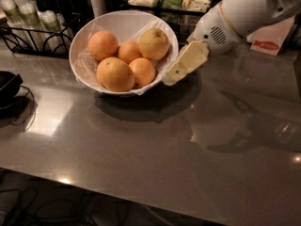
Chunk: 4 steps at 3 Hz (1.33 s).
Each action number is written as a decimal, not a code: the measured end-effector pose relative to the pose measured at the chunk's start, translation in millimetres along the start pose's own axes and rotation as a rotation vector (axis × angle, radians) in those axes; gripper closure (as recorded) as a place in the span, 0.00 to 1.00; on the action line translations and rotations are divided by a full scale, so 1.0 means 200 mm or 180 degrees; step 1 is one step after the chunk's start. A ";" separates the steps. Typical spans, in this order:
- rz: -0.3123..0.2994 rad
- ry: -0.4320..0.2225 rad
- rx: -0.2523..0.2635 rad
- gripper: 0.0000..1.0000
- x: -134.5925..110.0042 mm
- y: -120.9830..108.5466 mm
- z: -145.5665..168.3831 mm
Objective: Pick orange from white bowl
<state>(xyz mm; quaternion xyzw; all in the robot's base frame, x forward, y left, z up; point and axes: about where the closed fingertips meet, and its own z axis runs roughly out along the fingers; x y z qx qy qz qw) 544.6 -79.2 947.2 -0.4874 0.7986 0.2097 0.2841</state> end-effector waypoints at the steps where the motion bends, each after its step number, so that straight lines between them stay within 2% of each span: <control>1: -0.0115 -0.0200 -0.0296 0.00 -0.08 0.13 0.15; 2: -0.0530 -0.0324 -0.0359 0.00 -0.16 0.25 0.20; 3: -0.1170 -0.0347 -0.0158 0.00 -0.26 0.36 0.14; 4: -0.1634 -0.0405 -0.0046 0.00 -0.32 0.43 0.10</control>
Offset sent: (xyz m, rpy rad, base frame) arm -0.0396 0.0954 0.0012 0.1009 -0.1831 0.3306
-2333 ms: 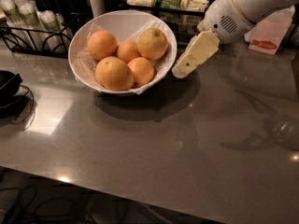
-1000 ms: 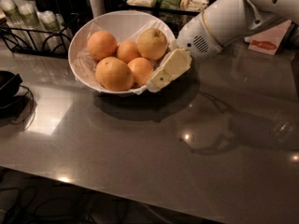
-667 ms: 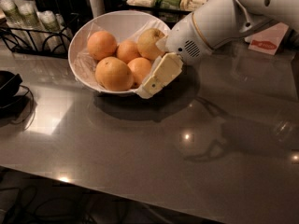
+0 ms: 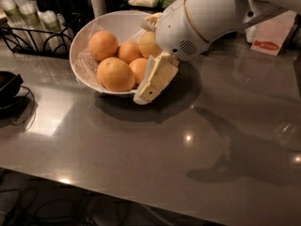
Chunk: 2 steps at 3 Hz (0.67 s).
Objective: Pick orange from white bowl
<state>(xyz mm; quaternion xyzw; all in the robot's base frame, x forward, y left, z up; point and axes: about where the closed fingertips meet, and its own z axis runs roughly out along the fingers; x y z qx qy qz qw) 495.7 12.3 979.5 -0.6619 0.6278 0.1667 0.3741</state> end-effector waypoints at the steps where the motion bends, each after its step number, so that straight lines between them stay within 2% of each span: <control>1: 0.0001 -0.0001 0.0000 0.00 0.00 0.00 0.00; 2: 0.0093 -0.0094 -0.0027 0.00 0.00 -0.03 0.10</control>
Offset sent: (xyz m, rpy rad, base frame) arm 0.0262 0.0278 -0.0299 0.0824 0.0620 -0.0180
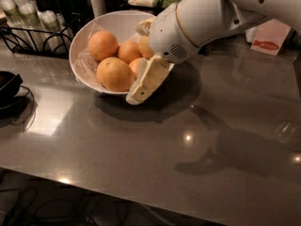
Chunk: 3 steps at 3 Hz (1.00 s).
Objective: Pick orange from white bowl
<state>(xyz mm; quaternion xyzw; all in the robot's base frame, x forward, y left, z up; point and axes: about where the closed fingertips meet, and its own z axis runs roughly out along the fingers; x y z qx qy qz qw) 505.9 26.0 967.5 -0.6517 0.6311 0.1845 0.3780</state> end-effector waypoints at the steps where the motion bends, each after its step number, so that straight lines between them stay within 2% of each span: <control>1: 0.0198 -0.0094 -0.0047 0.00 0.02 -0.06 0.12; 2: 0.0353 -0.0144 -0.0087 0.00 0.06 -0.08 0.22; 3: 0.0330 -0.0162 -0.0098 0.00 0.04 -0.07 0.21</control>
Offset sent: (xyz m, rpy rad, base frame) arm 0.0439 0.0300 -0.0553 0.0982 0.1531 -0.0709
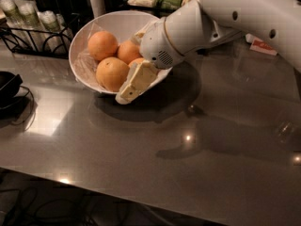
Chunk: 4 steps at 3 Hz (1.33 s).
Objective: Pick orange from white bowl
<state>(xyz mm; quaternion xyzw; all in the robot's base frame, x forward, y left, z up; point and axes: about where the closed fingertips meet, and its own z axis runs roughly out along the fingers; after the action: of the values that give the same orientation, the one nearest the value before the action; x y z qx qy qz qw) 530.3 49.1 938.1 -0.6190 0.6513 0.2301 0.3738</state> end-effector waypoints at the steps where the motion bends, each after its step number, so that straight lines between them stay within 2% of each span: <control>1: -0.0016 -0.0046 -0.0038 0.00 -0.02 0.03 0.00; 2: -0.0040 -0.0090 -0.0046 0.17 -0.05 0.04 -0.01; 3: -0.0041 -0.0089 -0.0046 0.13 -0.05 0.03 -0.01; 4: -0.0058 -0.0069 -0.0051 0.16 -0.05 0.00 0.01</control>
Offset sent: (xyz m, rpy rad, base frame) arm -0.0075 0.0029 0.0106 0.0427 -0.0070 0.0272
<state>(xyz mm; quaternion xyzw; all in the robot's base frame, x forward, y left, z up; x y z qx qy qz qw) 530.0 56.4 944.8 -0.6253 0.6397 0.2386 0.3780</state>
